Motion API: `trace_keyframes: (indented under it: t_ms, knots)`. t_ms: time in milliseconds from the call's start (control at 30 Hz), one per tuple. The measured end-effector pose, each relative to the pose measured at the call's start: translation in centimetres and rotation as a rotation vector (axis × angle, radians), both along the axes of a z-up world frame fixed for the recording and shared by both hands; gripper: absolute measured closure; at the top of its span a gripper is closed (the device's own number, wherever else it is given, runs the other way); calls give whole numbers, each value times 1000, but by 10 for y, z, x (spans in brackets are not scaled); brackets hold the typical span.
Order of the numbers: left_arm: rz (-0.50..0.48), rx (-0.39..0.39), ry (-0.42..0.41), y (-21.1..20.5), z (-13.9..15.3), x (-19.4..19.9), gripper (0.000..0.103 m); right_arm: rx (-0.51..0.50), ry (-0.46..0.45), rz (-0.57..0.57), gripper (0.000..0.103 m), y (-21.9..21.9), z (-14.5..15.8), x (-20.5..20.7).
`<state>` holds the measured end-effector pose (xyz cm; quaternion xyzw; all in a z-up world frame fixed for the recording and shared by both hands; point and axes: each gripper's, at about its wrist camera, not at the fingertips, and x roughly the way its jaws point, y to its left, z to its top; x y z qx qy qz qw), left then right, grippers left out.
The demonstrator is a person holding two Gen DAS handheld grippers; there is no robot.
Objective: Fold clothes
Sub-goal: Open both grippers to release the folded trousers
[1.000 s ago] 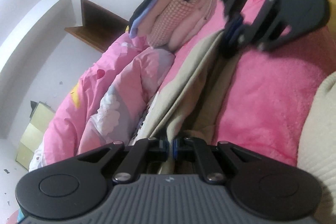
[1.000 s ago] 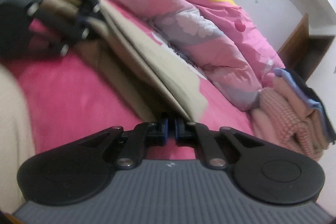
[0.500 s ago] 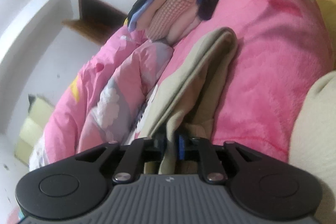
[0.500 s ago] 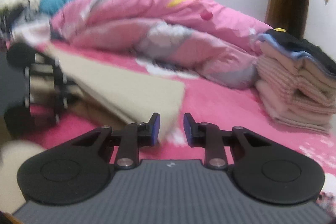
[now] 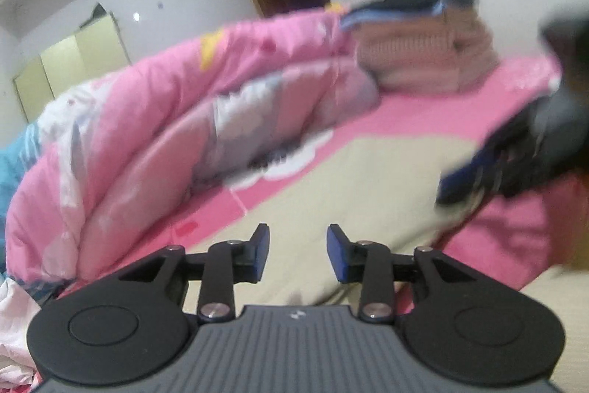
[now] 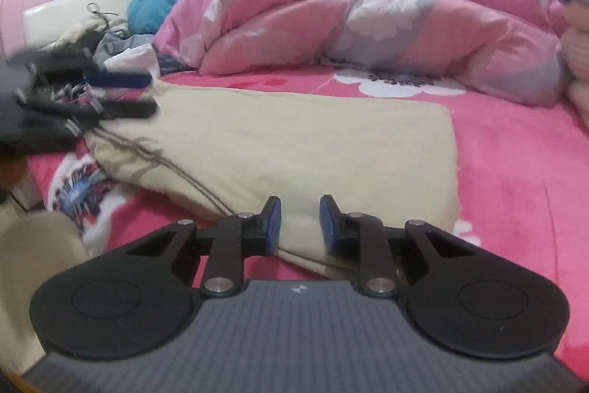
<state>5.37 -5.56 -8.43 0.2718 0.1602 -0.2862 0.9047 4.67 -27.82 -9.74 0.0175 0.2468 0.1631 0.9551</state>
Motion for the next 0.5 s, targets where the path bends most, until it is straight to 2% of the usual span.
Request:
trace_keyframes:
  t_ms: [100, 200, 300, 333, 433, 500]
  knots:
    - [-18, 68, 20, 0, -20, 1, 70, 14, -62, 26, 81, 8, 26, -1]
    - [-15, 62, 15, 2, -27, -2, 70, 48, -96, 116, 81, 22, 30, -1]
    - [-18, 51, 35, 4, -27, 0, 69, -34, -8, 152, 81, 35, -5, 9]
    - [-18, 47, 40, 5, -28, 1, 69, -47, -23, 150, 81, 36, -16, 5]
    - [-15, 41, 42, 7, -28, 2, 69, -41, -21, 114, 79, 41, 4, 3]
    - [-9, 36, 44, 8, -27, 2, 66, -95, -47, 135, 80, 47, -2, 2]
